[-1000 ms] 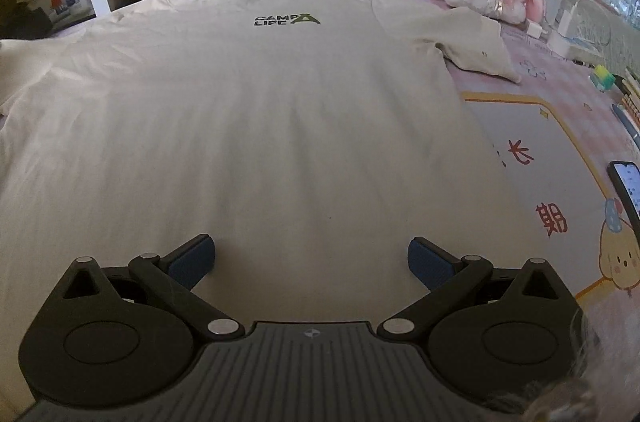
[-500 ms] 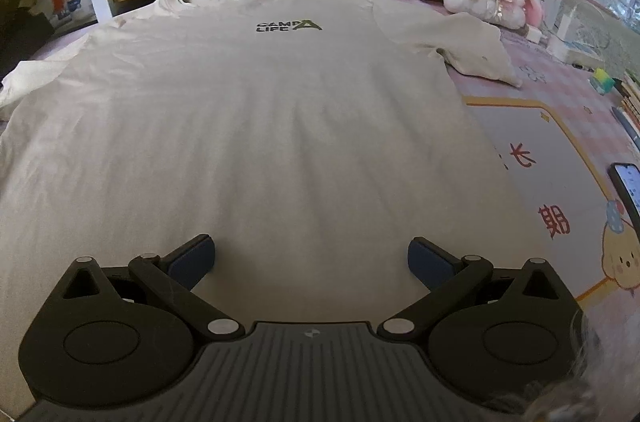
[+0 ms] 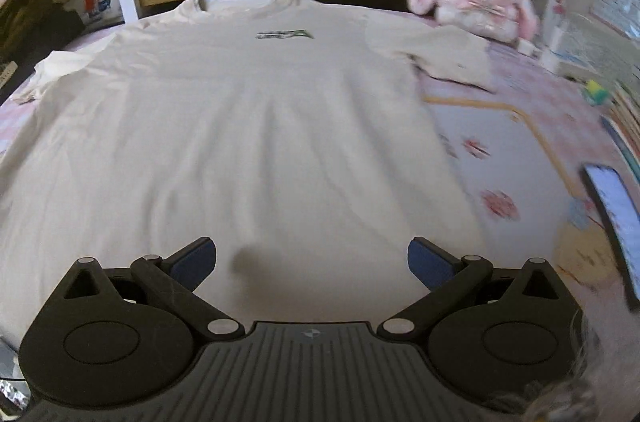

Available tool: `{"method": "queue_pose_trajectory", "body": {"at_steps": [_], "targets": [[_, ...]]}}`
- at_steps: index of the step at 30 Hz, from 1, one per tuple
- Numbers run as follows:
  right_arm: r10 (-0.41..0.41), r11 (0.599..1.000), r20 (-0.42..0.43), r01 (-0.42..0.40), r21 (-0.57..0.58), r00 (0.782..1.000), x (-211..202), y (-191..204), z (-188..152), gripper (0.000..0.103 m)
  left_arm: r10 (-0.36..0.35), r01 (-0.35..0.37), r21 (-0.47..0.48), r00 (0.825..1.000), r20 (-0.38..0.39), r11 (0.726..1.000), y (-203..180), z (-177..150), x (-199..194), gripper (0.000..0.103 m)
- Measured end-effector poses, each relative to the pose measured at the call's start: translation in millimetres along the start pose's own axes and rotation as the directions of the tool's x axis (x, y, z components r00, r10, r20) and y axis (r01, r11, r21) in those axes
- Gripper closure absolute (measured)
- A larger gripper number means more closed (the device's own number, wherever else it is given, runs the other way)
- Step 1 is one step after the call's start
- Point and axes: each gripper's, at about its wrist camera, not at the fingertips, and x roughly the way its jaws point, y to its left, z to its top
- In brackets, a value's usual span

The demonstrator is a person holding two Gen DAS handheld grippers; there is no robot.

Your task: Fold clothes

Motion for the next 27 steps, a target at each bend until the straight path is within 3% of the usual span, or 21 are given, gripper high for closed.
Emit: {"method": "queue_pose_trajectory", "body": {"at_steps": [6,11,17,19,21,22,27], "targets": [[-0.009,1.0,0.035,0.01,-0.015,0.999,-45,-43,-33,0.008,0.058,-0.058,0.02,0.998,-0.001,0.998,-17,-24,-20,0.055],[-0.029,1.0,0.007,0.029,-0.007,1.0,-60,-66,-51,0.039,0.068,-0.068,0.022,0.998,-0.002,0.997,-22,-30,-25,0.055],[-0.016,0.999,-0.044,0.017,0.031,0.999,-58,-82,-61,0.059,0.079,-0.078,0.048,0.997,-0.008,0.996,-24,-31,-19,0.055],[-0.009,0.999,-0.046,0.01,0.034,0.999,-58,-83,-60,0.066,0.078,-0.078,0.043,0.997,-0.005,0.996,-23,-32,-19,0.06],[0.001,1.0,-0.049,0.001,0.028,0.999,-58,-83,-59,0.082,0.058,-0.058,0.004,0.998,-0.02,0.998,-20,-29,-20,0.102],[0.007,1.0,-0.052,-0.006,0.027,0.999,-58,-84,-57,0.096,0.045,-0.045,-0.018,0.999,-0.029,0.999,-18,-28,-20,0.102],[0.003,1.0,-0.068,-0.001,0.025,0.998,-56,-88,-51,0.097,-0.045,0.052,-0.157,0.998,0.048,0.986,-8,-20,-60,0.102]]}}
